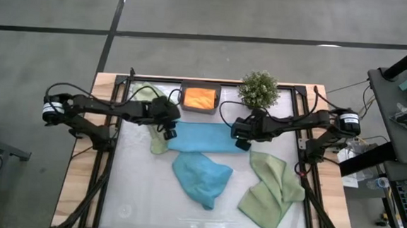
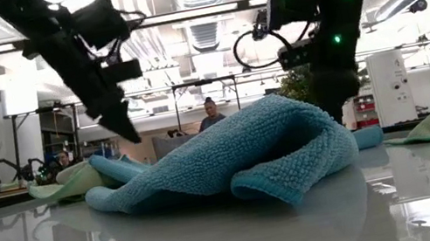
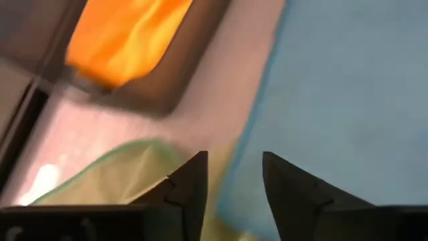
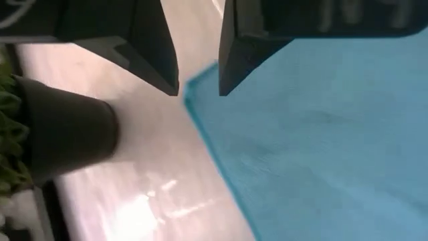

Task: Fold microfiber towels
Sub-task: Fold the left blue microfiber towel

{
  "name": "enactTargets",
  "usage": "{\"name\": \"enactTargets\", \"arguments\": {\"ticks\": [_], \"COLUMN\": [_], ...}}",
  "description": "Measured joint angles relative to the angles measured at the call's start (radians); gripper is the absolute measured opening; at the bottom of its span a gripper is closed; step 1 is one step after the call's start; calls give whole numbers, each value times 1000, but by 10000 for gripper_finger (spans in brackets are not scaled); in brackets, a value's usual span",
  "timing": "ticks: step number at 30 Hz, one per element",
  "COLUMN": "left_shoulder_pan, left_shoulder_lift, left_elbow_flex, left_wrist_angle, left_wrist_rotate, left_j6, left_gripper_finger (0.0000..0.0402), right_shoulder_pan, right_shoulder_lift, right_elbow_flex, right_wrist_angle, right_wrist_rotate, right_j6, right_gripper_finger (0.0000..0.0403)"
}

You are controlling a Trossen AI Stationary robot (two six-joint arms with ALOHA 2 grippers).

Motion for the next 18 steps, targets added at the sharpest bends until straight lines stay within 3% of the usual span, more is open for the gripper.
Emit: {"name": "enactTargets", "arguments": {"ticks": [7,14,18], "left_shoulder_pan": [-113,-219,-232], "left_shoulder_lift": [13,84,166], "left_elbow_flex": [-12,-30,-31], "left_wrist_angle": [180,345,505], "left_wrist_rotate": [38,40,0], "left_j6": [-21,-29,-72], "left_gripper_finger": [117,48,9], "right_shoulder_pan": [74,154,179], "right_shoulder_lift": [-28,7,59], "right_elbow_flex": [-12,-69,-139], "right_wrist_angle": [205,594,900], "right_wrist_rotate": [-70,-73,-50], "right_j6": [-5,-84,-88], "right_gripper_finger": [63,16,9]}}
